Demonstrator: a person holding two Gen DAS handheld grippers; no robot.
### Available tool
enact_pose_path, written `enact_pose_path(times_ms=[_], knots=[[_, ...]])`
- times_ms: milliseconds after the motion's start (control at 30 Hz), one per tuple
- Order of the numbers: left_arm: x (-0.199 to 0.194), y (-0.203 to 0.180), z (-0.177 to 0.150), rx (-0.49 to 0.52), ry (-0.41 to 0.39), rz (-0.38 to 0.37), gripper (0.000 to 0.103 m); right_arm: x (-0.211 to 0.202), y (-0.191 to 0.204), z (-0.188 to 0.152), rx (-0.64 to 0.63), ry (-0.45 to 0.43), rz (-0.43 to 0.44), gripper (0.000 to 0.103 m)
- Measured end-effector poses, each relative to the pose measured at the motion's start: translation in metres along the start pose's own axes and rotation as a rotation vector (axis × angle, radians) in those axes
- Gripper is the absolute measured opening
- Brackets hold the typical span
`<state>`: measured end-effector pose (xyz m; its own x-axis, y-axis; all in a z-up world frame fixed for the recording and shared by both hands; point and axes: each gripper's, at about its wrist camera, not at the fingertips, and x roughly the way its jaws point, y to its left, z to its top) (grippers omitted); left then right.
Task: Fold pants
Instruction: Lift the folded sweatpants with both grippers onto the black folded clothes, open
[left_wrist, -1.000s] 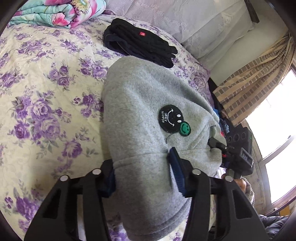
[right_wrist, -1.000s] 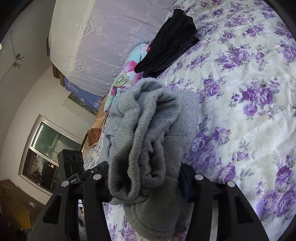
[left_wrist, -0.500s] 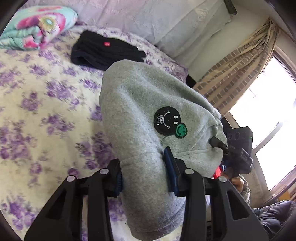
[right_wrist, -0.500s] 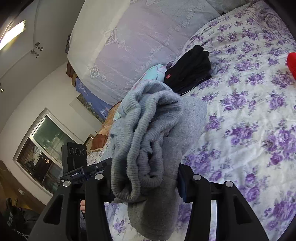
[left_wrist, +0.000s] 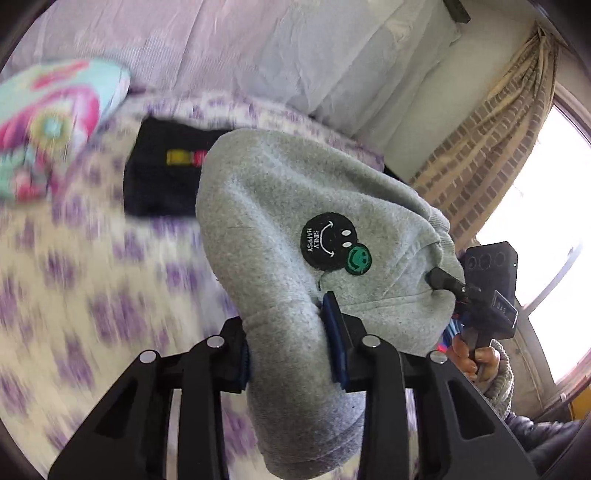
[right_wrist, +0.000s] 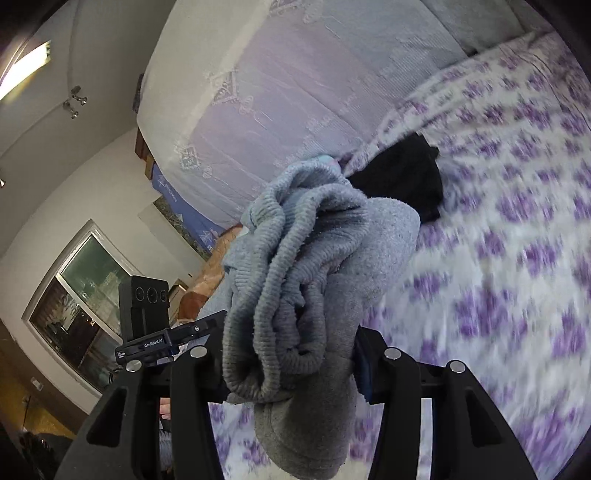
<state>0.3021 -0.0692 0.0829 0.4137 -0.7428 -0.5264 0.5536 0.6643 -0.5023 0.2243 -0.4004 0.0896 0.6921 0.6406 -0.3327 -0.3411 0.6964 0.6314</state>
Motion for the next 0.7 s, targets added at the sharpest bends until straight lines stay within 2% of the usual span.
enact_pose_path(times_ms=[167, 233, 300, 400, 467, 500, 533, 567, 600, 633, 700], knots=[[0.031, 0.026, 0.147, 0.001, -0.041, 0.097, 0.033, 0.074, -0.025, 0.13, 0.022, -0.007, 0.0, 0.05], [0.053, 0.044, 0.187, -0.016, -0.05, 0.14, 0.035, 0.105, -0.042, 0.162, 0.036, -0.001, -0.016, 0.05], [0.076, 0.065, 0.208, -0.03, -0.035, 0.17, 0.035, 0.138, -0.067, 0.182, 0.061, 0.03, -0.041, 0.05], [0.127, 0.112, 0.215, -0.098, 0.027, 0.209, 0.04, 0.191, -0.123, 0.181, 0.149, 0.116, -0.126, 0.05], [0.168, 0.15, 0.197, -0.166, 0.094, 0.282, 0.054, 0.22, -0.163, 0.163, 0.19, 0.167, -0.224, 0.054], [0.185, 0.166, 0.184, -0.197, 0.119, 0.308, 0.081, 0.226, -0.171, 0.157, 0.178, 0.159, -0.239, 0.057], [0.193, 0.182, 0.172, -0.248, 0.091, 0.296, 0.099, 0.226, -0.175, 0.154, 0.17, 0.135, -0.223, 0.06], [0.194, 0.192, 0.165, -0.296, 0.057, 0.24, 0.099, 0.224, -0.176, 0.154, 0.178, 0.131, -0.205, 0.06], [0.193, 0.196, 0.164, -0.318, 0.048, 0.214, 0.099, 0.224, -0.175, 0.155, 0.178, 0.139, -0.203, 0.061], [0.191, 0.196, 0.165, -0.321, 0.042, 0.207, 0.099, 0.224, -0.17, 0.157, 0.16, 0.146, -0.217, 0.06], [0.188, 0.189, 0.166, -0.303, 0.04, 0.248, 0.099, 0.222, -0.162, 0.162, 0.138, 0.154, -0.24, 0.062]])
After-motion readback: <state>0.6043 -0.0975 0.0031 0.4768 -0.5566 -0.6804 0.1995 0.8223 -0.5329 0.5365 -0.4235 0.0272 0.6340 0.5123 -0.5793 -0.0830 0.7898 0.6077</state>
